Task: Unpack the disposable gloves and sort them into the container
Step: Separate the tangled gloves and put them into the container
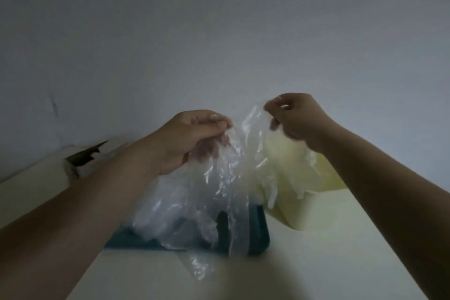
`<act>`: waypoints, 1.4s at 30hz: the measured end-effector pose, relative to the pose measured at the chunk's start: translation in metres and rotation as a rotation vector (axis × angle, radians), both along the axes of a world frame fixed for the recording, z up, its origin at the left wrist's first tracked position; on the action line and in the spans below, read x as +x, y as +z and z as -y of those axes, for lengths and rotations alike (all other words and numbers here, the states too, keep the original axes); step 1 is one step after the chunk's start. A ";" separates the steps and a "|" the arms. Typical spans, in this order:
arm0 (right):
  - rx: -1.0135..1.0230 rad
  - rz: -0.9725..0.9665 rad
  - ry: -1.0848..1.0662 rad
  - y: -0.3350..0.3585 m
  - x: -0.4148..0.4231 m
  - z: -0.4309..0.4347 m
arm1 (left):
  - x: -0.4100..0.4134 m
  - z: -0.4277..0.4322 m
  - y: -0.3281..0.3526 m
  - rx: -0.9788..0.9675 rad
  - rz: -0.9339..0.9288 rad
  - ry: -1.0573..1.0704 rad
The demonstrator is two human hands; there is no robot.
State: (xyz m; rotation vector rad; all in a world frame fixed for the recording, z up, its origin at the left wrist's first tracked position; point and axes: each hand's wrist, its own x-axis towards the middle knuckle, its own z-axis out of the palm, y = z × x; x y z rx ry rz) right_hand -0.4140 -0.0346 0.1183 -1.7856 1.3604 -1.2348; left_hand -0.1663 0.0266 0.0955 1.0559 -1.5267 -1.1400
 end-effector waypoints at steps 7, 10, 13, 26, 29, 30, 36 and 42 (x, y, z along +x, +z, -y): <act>-0.016 -0.377 -0.247 -0.036 -0.076 0.049 | -0.056 0.036 -0.022 0.052 -0.086 0.091; 0.040 -0.469 -0.307 -0.058 -0.084 0.076 | -0.064 0.044 -0.022 0.070 -0.160 0.127; 0.045 -0.535 -0.325 -0.074 -0.076 0.095 | -0.069 0.051 -0.014 0.062 -0.223 0.103; 0.169 -0.636 -0.218 -0.040 -0.121 0.098 | -0.166 0.128 -0.013 0.242 -0.125 0.180; 0.052 -0.511 -0.369 -0.024 -0.142 0.080 | -0.184 0.142 -0.029 0.252 -0.010 0.205; 0.028 -0.504 -0.372 -0.020 -0.142 0.072 | -0.191 0.146 -0.033 0.257 0.022 0.207; 0.306 -0.866 -0.001 -0.021 -0.092 0.035 | -0.210 0.144 -0.030 0.249 0.142 0.193; 0.535 -1.074 0.209 -0.062 -0.059 0.048 | -0.177 0.135 -0.032 0.100 0.122 0.286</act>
